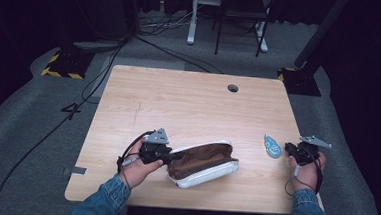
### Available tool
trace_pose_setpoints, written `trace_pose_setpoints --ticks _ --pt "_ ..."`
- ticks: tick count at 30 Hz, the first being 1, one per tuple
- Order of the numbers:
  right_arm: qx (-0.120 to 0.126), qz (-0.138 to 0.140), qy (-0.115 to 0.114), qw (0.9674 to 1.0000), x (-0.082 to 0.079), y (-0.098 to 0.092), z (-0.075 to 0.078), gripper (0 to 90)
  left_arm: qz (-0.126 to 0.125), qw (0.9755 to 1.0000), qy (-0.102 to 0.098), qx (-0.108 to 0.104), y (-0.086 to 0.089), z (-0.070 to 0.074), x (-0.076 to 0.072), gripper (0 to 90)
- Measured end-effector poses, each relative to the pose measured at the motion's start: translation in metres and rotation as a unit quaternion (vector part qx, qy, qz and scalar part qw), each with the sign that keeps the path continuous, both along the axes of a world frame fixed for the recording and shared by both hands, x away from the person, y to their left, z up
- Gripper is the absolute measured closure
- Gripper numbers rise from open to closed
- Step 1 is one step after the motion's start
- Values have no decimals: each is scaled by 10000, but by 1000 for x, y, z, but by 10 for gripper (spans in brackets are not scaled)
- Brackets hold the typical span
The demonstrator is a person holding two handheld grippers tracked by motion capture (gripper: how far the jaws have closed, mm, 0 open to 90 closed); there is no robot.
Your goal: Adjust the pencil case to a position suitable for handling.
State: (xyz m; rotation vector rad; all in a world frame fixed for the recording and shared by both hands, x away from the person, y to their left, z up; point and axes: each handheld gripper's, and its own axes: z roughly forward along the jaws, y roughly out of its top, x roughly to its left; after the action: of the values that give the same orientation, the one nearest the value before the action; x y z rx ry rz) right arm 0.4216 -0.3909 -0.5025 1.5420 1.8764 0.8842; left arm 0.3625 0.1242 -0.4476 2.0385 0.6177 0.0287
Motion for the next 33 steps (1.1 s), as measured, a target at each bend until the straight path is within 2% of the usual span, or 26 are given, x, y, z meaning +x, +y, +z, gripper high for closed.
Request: trace_pose_setpoints --ticks 10,15,18,22,24,25,26,27,28,31,33 --pt "2 21 -9 10000 0 0 0 816 -2 10000 49 -9 1 -9 -5 843" --pt "-3 25 -12 10000 0 0 0 814 -14 9999 26 162 0 -11 -6 836" --pt "-4 26 -12 10000 0 0 0 814 7 9994 -12 357 -1 -15 -5 821" --pt "-1 29 -12 10000 0 0 0 812 16 9993 46 373 0 -17 -4 805" --pt "2 31 -12 10000 0 0 0 811 36 9993 80 369 -1 -18 -4 758" --pt "4 31 -12 10000 0 0 0 811 91 9993 129 353 -1 -18 -3 690" --pt "5 30 -11 10000 0 0 0 811 152 9992 88 346 -1 -19 -3 597" --pt "5 30 -11 10000 0 0 0 811 152 9992 88 346 -1 -19 -3 541" --pt "3 32 -11 10000 0 0 0 810 151 9993 111 334 -1 -19 -2 541" --pt "4 34 -13 10000 0 0 0 808 203 9992 67 340 -1 -19 -2 401" --pt "2 33 -12 10000 0 0 0 804 228 9992 18 341 0 -18 -2 371"
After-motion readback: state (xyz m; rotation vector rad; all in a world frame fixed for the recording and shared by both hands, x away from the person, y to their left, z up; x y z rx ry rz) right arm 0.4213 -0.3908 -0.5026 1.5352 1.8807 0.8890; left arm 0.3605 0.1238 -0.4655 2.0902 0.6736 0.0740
